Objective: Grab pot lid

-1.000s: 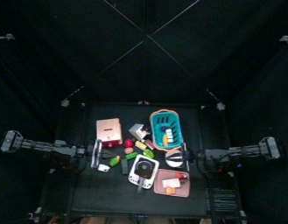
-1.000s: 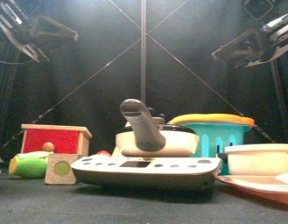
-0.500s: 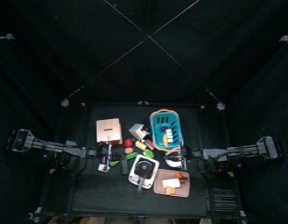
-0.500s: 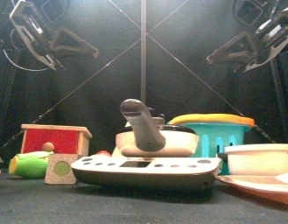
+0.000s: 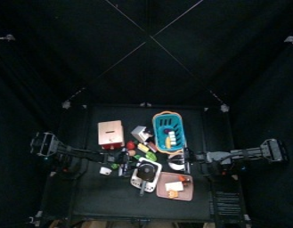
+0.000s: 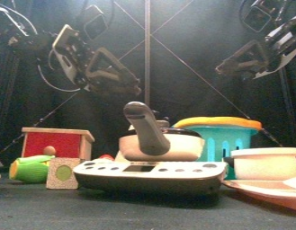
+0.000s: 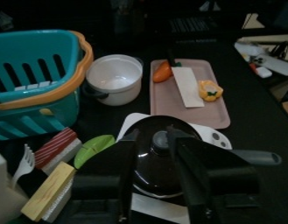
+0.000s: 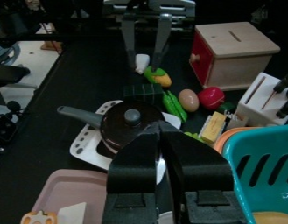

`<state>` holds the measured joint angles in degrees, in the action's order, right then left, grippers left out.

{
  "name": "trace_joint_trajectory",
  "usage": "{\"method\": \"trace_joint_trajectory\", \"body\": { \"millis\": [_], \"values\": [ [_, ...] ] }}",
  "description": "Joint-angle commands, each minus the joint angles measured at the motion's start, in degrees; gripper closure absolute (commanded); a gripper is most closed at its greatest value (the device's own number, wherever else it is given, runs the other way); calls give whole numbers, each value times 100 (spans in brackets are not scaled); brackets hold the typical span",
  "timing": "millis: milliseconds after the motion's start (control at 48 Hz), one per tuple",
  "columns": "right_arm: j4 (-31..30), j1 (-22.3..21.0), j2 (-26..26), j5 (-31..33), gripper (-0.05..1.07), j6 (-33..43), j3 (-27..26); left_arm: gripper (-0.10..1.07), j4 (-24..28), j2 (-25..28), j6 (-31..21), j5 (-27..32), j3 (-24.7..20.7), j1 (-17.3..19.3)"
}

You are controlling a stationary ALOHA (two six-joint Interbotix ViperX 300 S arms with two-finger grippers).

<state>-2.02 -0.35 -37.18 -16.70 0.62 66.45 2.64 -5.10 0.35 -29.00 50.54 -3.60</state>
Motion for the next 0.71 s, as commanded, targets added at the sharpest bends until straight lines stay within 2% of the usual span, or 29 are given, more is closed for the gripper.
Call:
{"method": "trace_joint_trajectory", "body": {
  "millis": [0, 146, 333, 521, 688],
  "values": [
    [18, -18, 35, -26, 101, 0, -62, 18, 88, 334, 9, -44, -352, 9],
    [18, -18, 105, -18, 101, 9, -44, 13, 264, 729, 9, 0, -624, -9],
    [105, 18, 193, -18, 101, 70, -53, 13, 264, 835, -9, 18, -677, -9],
    [281, 44, 659, -62, 101, 176, -281, 13, 193, 589, -9, 53, -404, 18],
    [334, 105, 1424, -114, 97, 167, -729, 13, 141, 88, -9, 62, -79, 62]
  ]
}}
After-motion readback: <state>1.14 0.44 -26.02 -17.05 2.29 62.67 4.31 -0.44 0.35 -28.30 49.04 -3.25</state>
